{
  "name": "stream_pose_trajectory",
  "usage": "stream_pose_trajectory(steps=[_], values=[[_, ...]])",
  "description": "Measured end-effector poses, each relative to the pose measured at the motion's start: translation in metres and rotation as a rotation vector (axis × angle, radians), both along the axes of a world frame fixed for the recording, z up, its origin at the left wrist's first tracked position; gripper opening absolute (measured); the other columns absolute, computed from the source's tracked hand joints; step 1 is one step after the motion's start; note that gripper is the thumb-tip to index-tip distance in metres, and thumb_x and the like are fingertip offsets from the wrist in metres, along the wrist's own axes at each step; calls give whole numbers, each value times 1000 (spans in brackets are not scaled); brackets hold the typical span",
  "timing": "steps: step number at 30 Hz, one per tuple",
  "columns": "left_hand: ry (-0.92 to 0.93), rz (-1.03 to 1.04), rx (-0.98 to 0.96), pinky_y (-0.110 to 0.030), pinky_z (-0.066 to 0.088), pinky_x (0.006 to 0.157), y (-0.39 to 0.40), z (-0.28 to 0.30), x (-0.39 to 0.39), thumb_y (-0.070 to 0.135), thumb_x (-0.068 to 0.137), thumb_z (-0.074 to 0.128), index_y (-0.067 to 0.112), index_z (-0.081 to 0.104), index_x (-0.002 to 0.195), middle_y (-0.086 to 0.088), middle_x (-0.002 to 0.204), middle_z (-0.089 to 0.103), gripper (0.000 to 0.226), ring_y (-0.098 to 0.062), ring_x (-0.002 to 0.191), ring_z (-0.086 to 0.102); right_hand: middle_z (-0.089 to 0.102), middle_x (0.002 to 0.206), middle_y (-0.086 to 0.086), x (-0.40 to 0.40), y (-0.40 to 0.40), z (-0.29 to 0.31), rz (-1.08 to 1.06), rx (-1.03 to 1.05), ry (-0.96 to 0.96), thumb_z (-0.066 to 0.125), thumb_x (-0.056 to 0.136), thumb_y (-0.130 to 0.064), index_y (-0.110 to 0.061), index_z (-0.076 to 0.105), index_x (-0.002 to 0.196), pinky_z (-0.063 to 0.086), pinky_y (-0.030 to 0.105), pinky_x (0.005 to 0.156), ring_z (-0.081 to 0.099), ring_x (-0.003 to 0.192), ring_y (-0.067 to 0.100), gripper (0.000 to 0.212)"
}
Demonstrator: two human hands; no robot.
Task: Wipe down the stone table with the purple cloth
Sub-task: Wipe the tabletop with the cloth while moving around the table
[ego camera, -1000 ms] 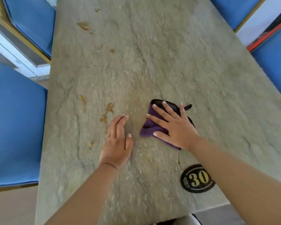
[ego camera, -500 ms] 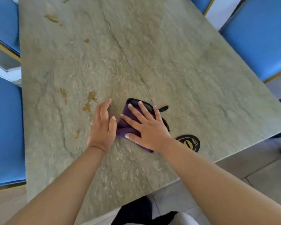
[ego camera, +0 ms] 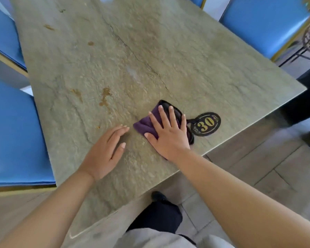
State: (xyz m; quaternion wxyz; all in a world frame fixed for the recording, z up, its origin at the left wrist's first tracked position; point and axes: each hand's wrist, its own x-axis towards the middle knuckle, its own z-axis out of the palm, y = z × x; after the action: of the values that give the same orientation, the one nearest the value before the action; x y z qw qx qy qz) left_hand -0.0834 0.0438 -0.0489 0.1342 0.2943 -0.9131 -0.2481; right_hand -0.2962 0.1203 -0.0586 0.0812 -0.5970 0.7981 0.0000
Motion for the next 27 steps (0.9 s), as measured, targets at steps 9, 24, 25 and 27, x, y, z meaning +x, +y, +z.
stream_pose_trajectory(steps=[9, 24, 25, 27], values=[[-7, -30, -66, -35, 30, 116, 7, -11, 17, 28, 96, 35, 4, 54, 132, -8, 142, 46, 47, -20, 140, 36, -7, 160, -14, -26, 89, 5, 57, 6, -33, -2, 79, -82, -50, 1, 147, 1, 50, 119, -11, 148, 16, 75], [179, 31, -84, -42, 41, 98, 4, -7, 23, 25, 88, 38, 0, 52, 102, -17, 117, 48, 31, -33, 108, 49, 1, 161, -12, 91, 49, -1, 96, -53, -70, 21, 89, -71, -48, 11, 148, -5, 50, 118, -7, 148, 18, 64], [147, 13, -107, -43, 42, 97, 4, -7, 23, 25, 88, 38, 3, 53, 100, -15, 115, 49, 29, -33, 106, 49, 1, 160, -14, 82, 59, -1, 119, -38, -70, 19, 88, -72, -50, 11, 147, -5, 47, 118, -6, 148, 16, 64], [142, -28, -110, -45, 42, 94, 6, -7, 25, 24, 90, 38, 7, 55, 100, -12, 114, 49, 26, -30, 105, 50, -2, 160, -16, 67, 65, 1, 21, -6, -51, 12, 85, -76, -53, 6, 146, -3, 46, 119, -7, 148, 15, 65]])
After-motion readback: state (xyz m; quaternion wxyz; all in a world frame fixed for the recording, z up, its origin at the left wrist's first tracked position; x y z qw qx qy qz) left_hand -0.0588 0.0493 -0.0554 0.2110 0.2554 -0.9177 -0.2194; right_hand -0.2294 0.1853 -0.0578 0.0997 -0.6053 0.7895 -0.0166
